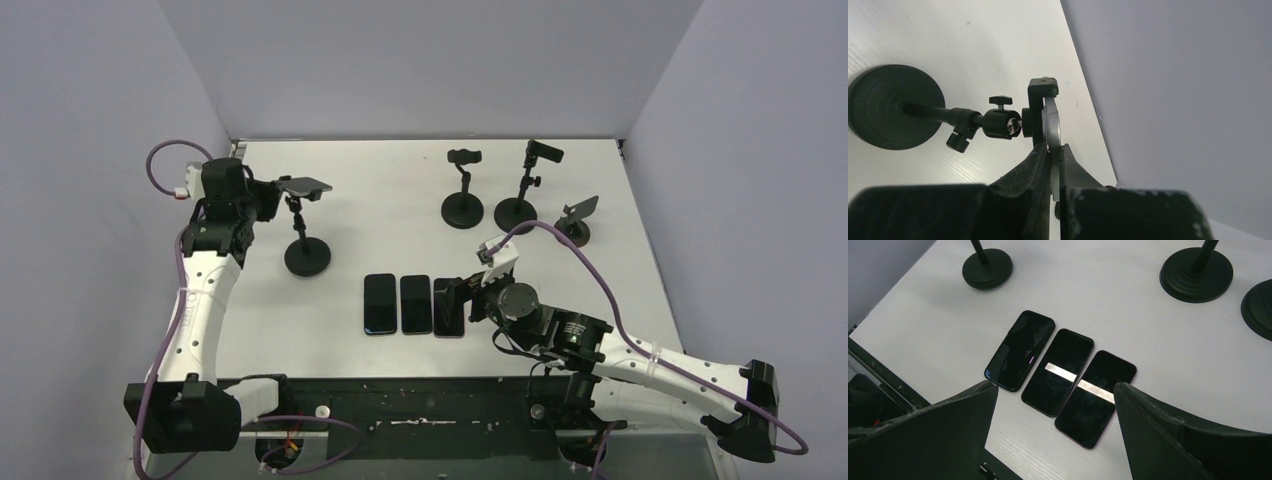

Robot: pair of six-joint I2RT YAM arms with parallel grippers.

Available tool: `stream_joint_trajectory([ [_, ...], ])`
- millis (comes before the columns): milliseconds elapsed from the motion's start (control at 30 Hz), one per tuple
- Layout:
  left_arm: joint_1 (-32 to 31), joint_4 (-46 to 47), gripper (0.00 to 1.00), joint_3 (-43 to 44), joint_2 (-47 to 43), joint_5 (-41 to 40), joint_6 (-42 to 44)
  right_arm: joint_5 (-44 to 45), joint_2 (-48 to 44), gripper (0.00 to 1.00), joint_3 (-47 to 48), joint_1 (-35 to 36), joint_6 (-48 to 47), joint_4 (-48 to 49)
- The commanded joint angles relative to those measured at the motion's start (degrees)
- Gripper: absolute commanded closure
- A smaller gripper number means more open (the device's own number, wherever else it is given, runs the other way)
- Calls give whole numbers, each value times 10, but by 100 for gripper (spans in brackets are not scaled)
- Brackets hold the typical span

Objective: Remove the phone from the phone stand
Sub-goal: Place the phone stand with the phone at the center of the board.

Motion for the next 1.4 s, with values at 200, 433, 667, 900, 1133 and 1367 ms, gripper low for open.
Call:
stream_joint_trajectory([
  [200,-3,235,100,-41,-31,122,-22,12,-2,11,26,3,8,2],
  [433,-22,221,100,-70,-57,133,13,9,-7,11,22,3,15,-1],
  [667,-26,205,100,-102,-79,133,20,11,-14,11,34,4,12,-19],
  [900,-28,203,76,-108,-80,131,36,18,-24,11,37,4,14,-32],
  [1133,-33,189,60,-102,-82,124,49,20,-27,11,40,5,14,-38],
  [1367,-43,148,54,-100,-85,129,50,22,-27,11,41,5,13,-42],
])
